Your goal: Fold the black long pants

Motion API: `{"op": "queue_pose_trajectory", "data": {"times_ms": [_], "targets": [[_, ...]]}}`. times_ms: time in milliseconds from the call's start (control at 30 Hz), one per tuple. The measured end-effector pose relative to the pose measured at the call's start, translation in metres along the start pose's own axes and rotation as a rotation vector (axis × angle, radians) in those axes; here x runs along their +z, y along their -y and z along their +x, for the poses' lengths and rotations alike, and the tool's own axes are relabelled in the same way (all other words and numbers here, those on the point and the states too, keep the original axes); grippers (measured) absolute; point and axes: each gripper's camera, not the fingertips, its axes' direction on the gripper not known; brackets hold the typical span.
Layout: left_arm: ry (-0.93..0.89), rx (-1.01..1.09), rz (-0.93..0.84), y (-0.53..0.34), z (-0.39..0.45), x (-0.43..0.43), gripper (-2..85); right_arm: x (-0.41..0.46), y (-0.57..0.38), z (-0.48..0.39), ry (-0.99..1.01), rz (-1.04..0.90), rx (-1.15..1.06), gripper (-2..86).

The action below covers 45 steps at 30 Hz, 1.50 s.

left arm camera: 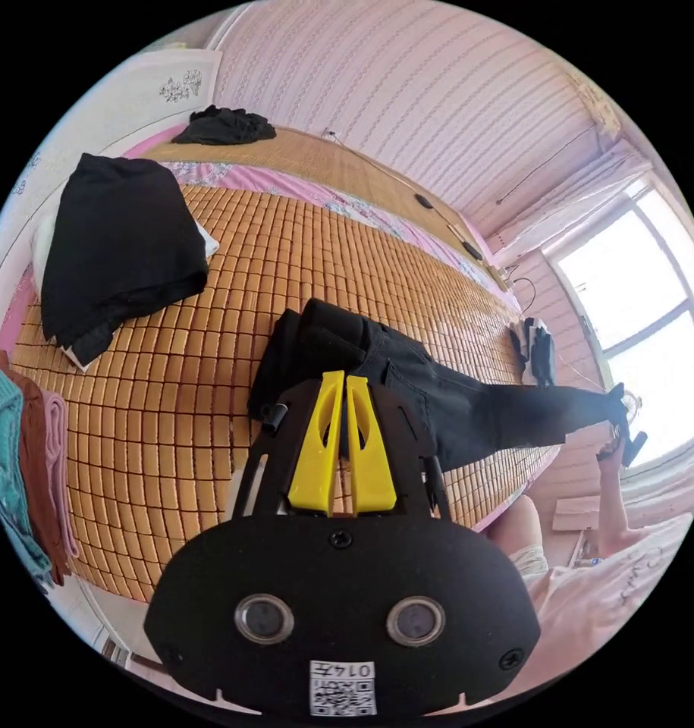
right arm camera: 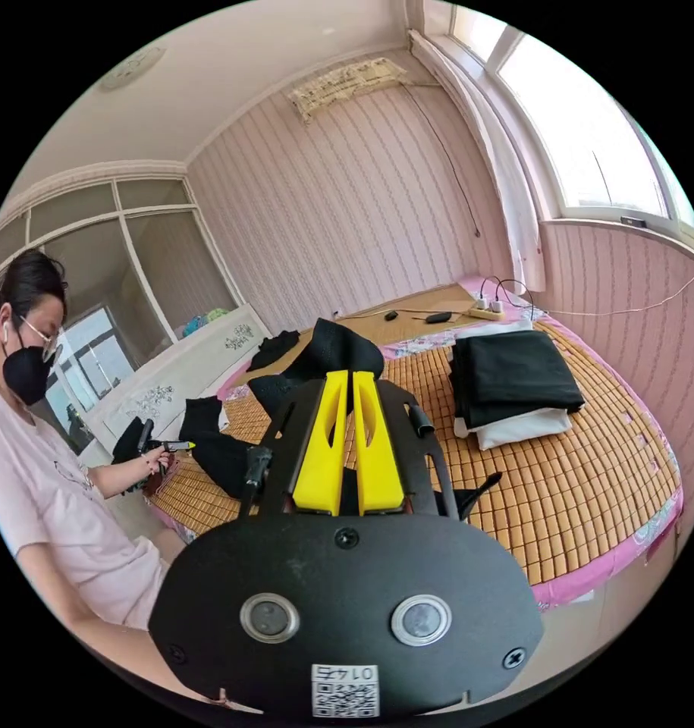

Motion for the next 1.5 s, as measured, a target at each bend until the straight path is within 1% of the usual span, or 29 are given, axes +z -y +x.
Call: {"op": "queue_pose_trajectory", "data": {"times_ms": [33, 67, 100, 133, 200, 233, 300, 367, 433, 467, 533, 667, 733, 767, 833, 867, 900, 933, 967, 1033, 1067, 1133, 1167, 1233, 1267, 1333, 1367, 1433, 1500], "targets": [[-0.009, 0.021, 0.085, -0.031, -0.006, -0.021, -0.9, -0.019, -0.025, 0.004, -0.008, -0.012, 0.038, 0.6], [-0.012, 0.006, 0.11, -0.047, -0.011, -0.029, -0.9, -0.025, -0.039, 0.007, -0.03, -0.031, 0.069, 0.7], [-0.009, -0.041, 0.141, -0.082, -0.024, -0.04, -0.8, -0.032, -0.068, 0.014, -0.116, -0.095, 0.155, 0.8], [-0.003, -0.103, 0.141, -0.117, -0.038, -0.045, -0.7, -0.032, -0.099, 0.022, -0.218, -0.183, 0.25, 0.8], [0.062, -0.221, 0.126, -0.164, -0.058, -0.051, -0.3, -0.028, -0.139, 0.036, -0.32, -0.303, 0.405, 0.8], [0.076, -0.281, 0.118, -0.188, -0.067, -0.055, 0.1, -0.024, -0.158, 0.042, -0.337, -0.351, 0.485, 0.6], [0.068, -0.355, 0.105, -0.212, -0.076, -0.061, 2.2, -0.016, -0.171, 0.044, -0.326, -0.363, 0.529, 0.6], [0.065, -0.382, 0.104, -0.222, -0.079, -0.067, 3.7, 0.002, -0.169, 0.039, -0.333, -0.396, 0.498, 0.7], [0.066, -0.385, 0.12, -0.222, -0.079, -0.073, 5.4, 0.042, -0.153, 0.028, -0.354, -0.491, 0.402, 1.1], [0.065, -0.382, 0.12, -0.219, -0.079, -0.073, 5.9, 0.053, -0.148, 0.025, -0.351, -0.516, 0.372, 1.3], [0.071, -0.35, 0.109, -0.207, -0.077, -0.068, 8.0, 0.104, -0.129, 0.006, -0.323, -0.596, 0.243, 3.0], [0.115, -0.351, 0.057, -0.189, -0.079, -0.051, 11.3, 0.194, -0.104, -0.028, -0.256, -0.685, 0.08, 9.4], [0.154, -0.341, 0.023, -0.178, -0.08, -0.037, 13.1, 0.267, -0.088, -0.064, -0.166, -0.744, -0.047, 10.9], [0.165, -0.334, 0.012, -0.175, -0.079, -0.033, 13.4, 0.286, -0.085, -0.076, -0.137, -0.755, -0.083, 11.0], [0.226, -0.28, -0.075, -0.162, -0.076, -0.015, 13.8, 0.363, -0.075, -0.132, -0.001, -0.792, -0.228, 11.2], [0.242, -0.271, -0.109, -0.159, -0.076, -0.009, 13.6, 0.382, -0.074, -0.148, 0.034, -0.806, -0.268, 11.2], [0.257, -0.297, -0.203, -0.157, -0.081, 0.006, 13.3, 0.418, -0.074, -0.181, 0.092, -0.84, -0.349, 11.2], [0.264, -0.322, -0.246, -0.161, -0.088, 0.014, 11.7, 0.451, -0.077, -0.212, 0.137, -0.88, -0.415, 11.2], [0.279, -0.323, -0.221, -0.164, -0.089, 0.011, 10.9, 0.467, -0.079, -0.228, 0.164, -0.898, -0.441, 11.2], [0.24, -0.338, -0.208, -0.173, -0.095, 0.008, 8.5, 0.523, -0.091, -0.29, 0.301, -0.995, -0.522, 11.4], [0.24, -0.331, -0.218, -0.175, -0.094, 0.007, 8.1, 0.534, -0.095, -0.308, 0.342, -1.015, -0.551, 11.3], [0.263, -0.276, -0.267, -0.182, -0.09, 0.007, 6.8, 0.573, -0.12, -0.382, 0.46, -1.063, -0.69, 10.6], [0.264, -0.273, -0.268, -0.184, -0.09, 0.006, 6.7, 0.581, -0.127, -0.401, 0.48, -1.07, -0.727, 10.4], [0.241, -0.303, -0.26, -0.194, -0.093, 0.002, 6.4, 0.608, -0.158, -0.473, 0.54, -1.09, -0.868, 9.5], [0.233, -0.31, -0.254, -0.197, -0.094, 0.001, 6.4, 0.614, -0.166, -0.489, 0.552, -1.092, -0.9, 9.3], [0.202, -0.34, -0.219, -0.211, -0.098, -0.003, 5.8, 0.638, -0.196, -0.54, 0.547, -1.111, -0.988, 8.5], [0.2, -0.344, -0.211, -0.214, -0.099, -0.004, 5.5, 0.646, -0.204, -0.549, 0.523, -1.132, -1.003, 8.3], [0.206, -0.343, -0.187, -0.224, -0.1, -0.006, 4.6, 0.672, -0.234, -0.573, 0.495, -1.245, -1.034, 7.8], [0.208, -0.319, -0.175, -0.228, -0.099, -0.006, 4.1, 0.684, -0.243, -0.579, 0.456, -1.269, -1.043, 7.2]]}}
